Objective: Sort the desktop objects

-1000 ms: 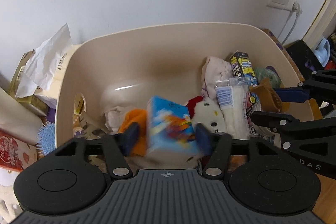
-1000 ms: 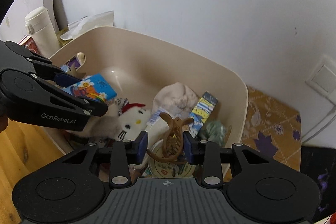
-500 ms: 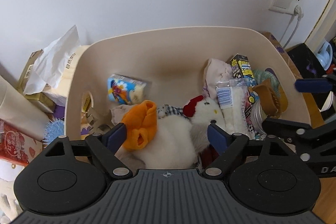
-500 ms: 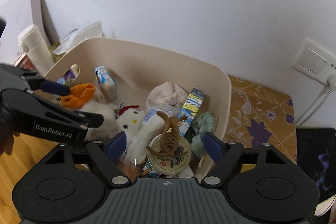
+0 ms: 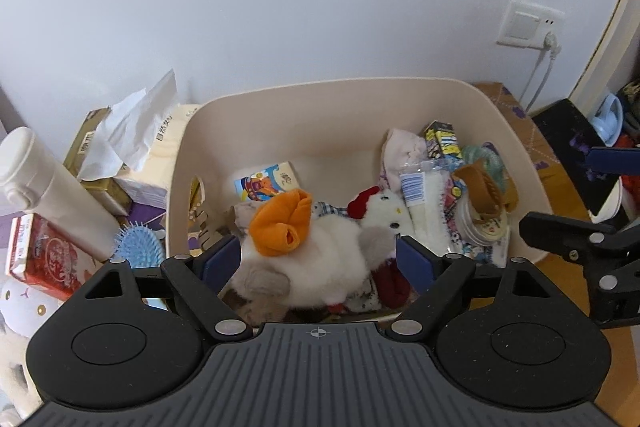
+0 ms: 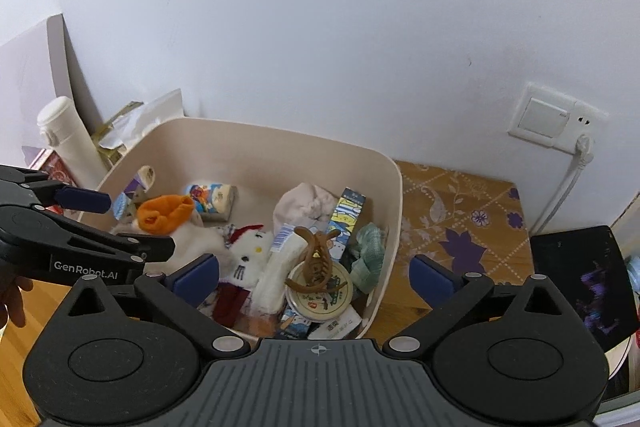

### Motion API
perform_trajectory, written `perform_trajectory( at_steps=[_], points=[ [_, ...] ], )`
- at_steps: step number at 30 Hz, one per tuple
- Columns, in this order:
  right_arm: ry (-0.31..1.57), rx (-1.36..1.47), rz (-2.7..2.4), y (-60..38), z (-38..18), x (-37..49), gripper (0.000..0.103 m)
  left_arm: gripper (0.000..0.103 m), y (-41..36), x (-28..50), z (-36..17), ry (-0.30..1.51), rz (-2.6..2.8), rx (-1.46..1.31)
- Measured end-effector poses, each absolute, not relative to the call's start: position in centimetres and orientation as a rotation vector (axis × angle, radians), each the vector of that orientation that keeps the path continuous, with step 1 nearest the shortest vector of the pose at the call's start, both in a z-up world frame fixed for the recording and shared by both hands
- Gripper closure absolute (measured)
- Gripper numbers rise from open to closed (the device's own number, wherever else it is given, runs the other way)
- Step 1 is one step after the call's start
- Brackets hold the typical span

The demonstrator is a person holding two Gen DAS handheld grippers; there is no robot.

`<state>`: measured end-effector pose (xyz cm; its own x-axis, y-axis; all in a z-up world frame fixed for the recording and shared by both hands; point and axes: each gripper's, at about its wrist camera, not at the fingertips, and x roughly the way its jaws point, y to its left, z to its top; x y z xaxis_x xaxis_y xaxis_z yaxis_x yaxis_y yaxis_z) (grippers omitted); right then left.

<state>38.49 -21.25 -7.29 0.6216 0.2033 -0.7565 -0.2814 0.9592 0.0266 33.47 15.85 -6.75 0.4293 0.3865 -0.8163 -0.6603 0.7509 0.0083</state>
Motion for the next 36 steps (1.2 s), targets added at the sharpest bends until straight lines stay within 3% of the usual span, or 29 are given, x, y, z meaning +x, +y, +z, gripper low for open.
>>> perform_trajectory(
  at_steps=[36],
  points=[
    [0.713, -0.109, 0.189, -23.2, 3.3, 24.7, 0.000, 0.014, 4.7, 23.5, 6.6, 0.737, 0.715, -0.286]
  ],
)
